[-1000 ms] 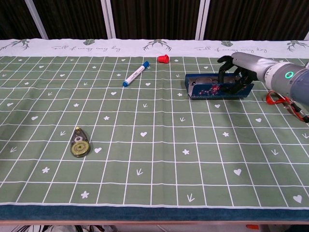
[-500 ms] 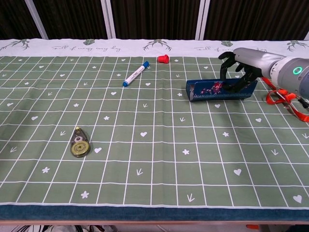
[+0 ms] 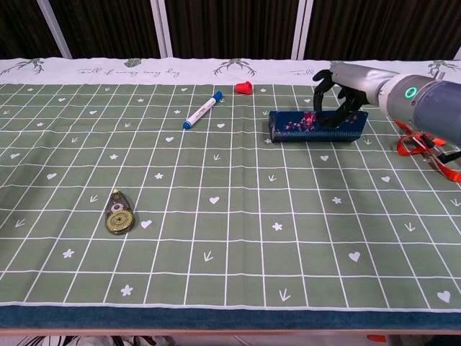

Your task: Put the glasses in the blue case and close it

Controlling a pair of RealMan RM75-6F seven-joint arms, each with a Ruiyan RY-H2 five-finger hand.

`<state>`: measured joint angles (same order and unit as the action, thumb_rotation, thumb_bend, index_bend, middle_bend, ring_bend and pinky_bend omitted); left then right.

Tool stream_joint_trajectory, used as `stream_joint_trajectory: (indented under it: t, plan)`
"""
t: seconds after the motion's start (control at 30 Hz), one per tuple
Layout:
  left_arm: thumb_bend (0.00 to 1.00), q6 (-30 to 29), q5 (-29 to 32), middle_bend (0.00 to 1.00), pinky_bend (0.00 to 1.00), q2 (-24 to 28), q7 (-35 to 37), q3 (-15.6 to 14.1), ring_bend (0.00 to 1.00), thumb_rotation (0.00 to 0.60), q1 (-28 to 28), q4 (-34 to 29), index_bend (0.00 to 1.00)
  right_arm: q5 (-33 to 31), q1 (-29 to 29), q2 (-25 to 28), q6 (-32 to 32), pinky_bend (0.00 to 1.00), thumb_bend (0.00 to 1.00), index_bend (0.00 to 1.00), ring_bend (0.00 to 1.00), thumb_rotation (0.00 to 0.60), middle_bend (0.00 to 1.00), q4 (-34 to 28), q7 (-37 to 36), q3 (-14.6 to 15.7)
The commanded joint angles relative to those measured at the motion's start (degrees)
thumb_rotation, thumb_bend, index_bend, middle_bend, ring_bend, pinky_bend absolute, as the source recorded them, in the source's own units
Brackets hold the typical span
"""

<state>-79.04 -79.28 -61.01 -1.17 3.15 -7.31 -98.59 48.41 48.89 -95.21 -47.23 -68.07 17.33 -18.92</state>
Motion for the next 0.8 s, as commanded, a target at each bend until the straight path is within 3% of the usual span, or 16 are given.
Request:
stream_joint_trajectory:
  t: [0.03,0.8]
  plan:
    - [0.40,0.06,0.00,0.01,0.00,0.06,0.11,0.00,0.00,0.600,-0.02,0.00,0.19,-1.30,0.98,-0.52,0.27,0.18,0.57,0.67,0.03,0.600,0.02,1.08,0.89,-0.77]
    - [0.40,0.18,-0.03,0.01,0.00,0.20,0.12,-0.11,0.00,0.600,-0.03,-0.04,0.19,-8.35,6.11,-3.54,4.59,0.18,0.58,0.67,0.03,0.600,0.02,11.27,2.81,-2.25]
